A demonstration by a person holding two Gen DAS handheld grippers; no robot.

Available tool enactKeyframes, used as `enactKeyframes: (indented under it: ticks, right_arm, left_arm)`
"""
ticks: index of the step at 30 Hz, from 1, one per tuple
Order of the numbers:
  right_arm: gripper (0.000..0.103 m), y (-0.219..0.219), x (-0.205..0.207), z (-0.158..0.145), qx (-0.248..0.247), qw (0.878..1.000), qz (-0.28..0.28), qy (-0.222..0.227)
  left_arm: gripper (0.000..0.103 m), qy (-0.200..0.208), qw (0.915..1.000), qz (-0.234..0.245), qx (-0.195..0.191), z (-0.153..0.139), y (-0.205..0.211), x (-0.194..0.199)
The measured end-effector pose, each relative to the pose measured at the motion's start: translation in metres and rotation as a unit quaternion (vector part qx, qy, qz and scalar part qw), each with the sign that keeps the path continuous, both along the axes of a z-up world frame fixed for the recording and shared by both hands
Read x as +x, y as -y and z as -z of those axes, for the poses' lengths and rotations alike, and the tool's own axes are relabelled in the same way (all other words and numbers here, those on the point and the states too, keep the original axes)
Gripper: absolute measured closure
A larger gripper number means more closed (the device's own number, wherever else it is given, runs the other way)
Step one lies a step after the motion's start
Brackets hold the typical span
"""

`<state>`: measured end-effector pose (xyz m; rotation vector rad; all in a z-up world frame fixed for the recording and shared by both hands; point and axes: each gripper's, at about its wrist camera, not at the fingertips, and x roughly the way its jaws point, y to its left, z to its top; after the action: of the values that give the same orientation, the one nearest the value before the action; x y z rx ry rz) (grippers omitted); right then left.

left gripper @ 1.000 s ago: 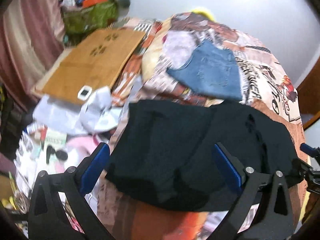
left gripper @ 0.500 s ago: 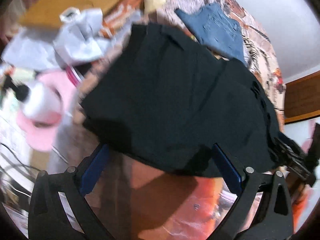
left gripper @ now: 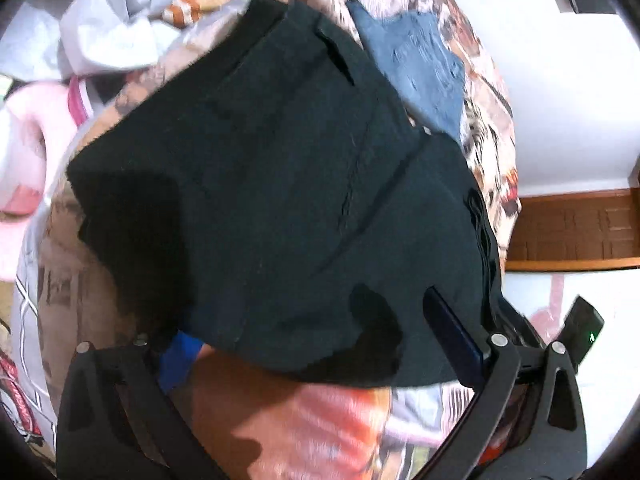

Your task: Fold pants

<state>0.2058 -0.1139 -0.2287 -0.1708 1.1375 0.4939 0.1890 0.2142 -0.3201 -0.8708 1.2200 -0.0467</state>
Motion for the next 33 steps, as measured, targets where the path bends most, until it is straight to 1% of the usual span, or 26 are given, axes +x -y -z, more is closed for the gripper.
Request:
enactKeyframes:
  ticks: [1, 2, 3, 4, 5, 6, 7, 8, 10, 11, 13, 15, 16, 19, 22, 25, 27, 29, 32, 33]
  right_arm:
    - [0.016, 0.000, 0.000, 0.000, 0.001, 1.000, -0.001, 0.000]
    - [0.016, 0.000, 0.000, 0.000, 0.002, 1.000, -0.001, 0.000]
    - [0.016, 0.001, 0.000, 0.000, 0.003, 1.000, -0.001, 0.000]
    - [0.016, 0.001, 0.000, 0.000, 0.004, 1.000, -0.002, -0.001]
    - [0.016, 0.001, 0.000, 0.001, 0.006, 1.000, -0.003, -0.001]
    - [0.016, 0.001, 0.000, 0.001, 0.007, 1.000, -0.004, -0.002]
    - [0.016, 0.001, -0.001, 0.001, 0.007, 1.000, -0.004, -0.001]
    - [0.016, 0.002, -0.001, 0.000, 0.007, 1.000, -0.005, -0.001]
    - [0.016, 0.003, -0.001, 0.000, 0.009, 1.000, -0.006, -0.002]
    - [0.016, 0.003, -0.002, 0.000, 0.010, 1.000, -0.006, -0.004]
    - [0.016, 0.005, -0.002, -0.002, 0.014, 1.000, -0.003, -0.005]
    - [0.016, 0.010, -0.004, -0.007, 0.022, 1.000, 0.003, -0.008]
    - [0.016, 0.013, -0.005, -0.010, 0.028, 1.000, 0.006, -0.007]
    - [0.016, 0.030, -0.008, -0.020, 0.042, 0.999, 0.023, 0.007]
    - [0.016, 0.059, -0.012, -0.029, 0.058, 0.997, 0.057, 0.018]
    - [0.016, 0.094, -0.014, -0.031, 0.060, 0.993, 0.095, 0.021]
    - [0.016, 0.117, -0.014, -0.025, 0.054, 0.991, 0.121, 0.017]
    - [0.016, 0.133, -0.010, -0.015, 0.045, 0.989, 0.141, 0.003]
    - [0.016, 0.146, -0.006, 0.005, 0.051, 0.987, 0.148, -0.029]
    - [0.016, 0.146, -0.006, 0.011, 0.057, 0.987, 0.145, -0.036]
  left_arm:
    - [0.014, -0.004, 0.9995, -0.007, 0.032, -0.002, 0.001, 0.002]
    - [0.032, -0.011, 0.9978, -0.012, 0.064, -0.004, 0.002, 0.004]
    - [0.048, -0.018, 0.9944, -0.018, 0.102, -0.006, 0.004, 0.005]
    - [0.054, -0.020, 0.9912, -0.025, 0.128, -0.008, 0.006, 0.007]
    - [0.062, -0.015, 0.9890, -0.032, 0.144, -0.011, 0.007, 0.007]
    - [0.073, -0.009, 0.9870, -0.038, 0.156, -0.014, 0.007, 0.007]
    - [0.078, -0.004, 0.9848, -0.044, 0.168, -0.018, 0.007, 0.007]
    - [0.081, 0.007, 0.9825, -0.048, 0.180, -0.024, 0.008, 0.007]
    - [0.084, 0.023, 0.9785, -0.051, 0.198, -0.034, 0.010, 0.005]
    - [0.085, 0.034, 0.9750, -0.049, 0.214, -0.042, 0.014, 0.005]
    - [0.086, 0.061, 0.9661, -0.044, 0.247, -0.061, 0.021, 0.005]
    - [0.087, 0.093, 0.9549, -0.034, 0.280, -0.084, 0.033, 0.007]
    - [0.087, 0.105, 0.9509, -0.029, 0.290, -0.095, 0.036, 0.009]
    - [0.088, 0.155, 0.9436, -0.016, 0.292, -0.132, 0.055, 0.014]
    - [0.089, 0.191, 0.9365, 0.002, 0.294, -0.159, 0.077, 0.024]
    - [0.089, 0.223, 0.9257, 0.029, 0.304, -0.180, 0.105, 0.034]
    - [0.089, 0.243, 0.9169, 0.047, 0.313, -0.192, 0.126, 0.043]
    - [0.089, 0.262, 0.9095, 0.069, 0.315, -0.204, 0.148, 0.048]
    - [0.089, 0.280, 0.9017, 0.100, 0.314, -0.215, 0.182, 0.054]
    - [0.089, 0.283, 0.9013, 0.109, 0.309, -0.216, 0.191, 0.056]
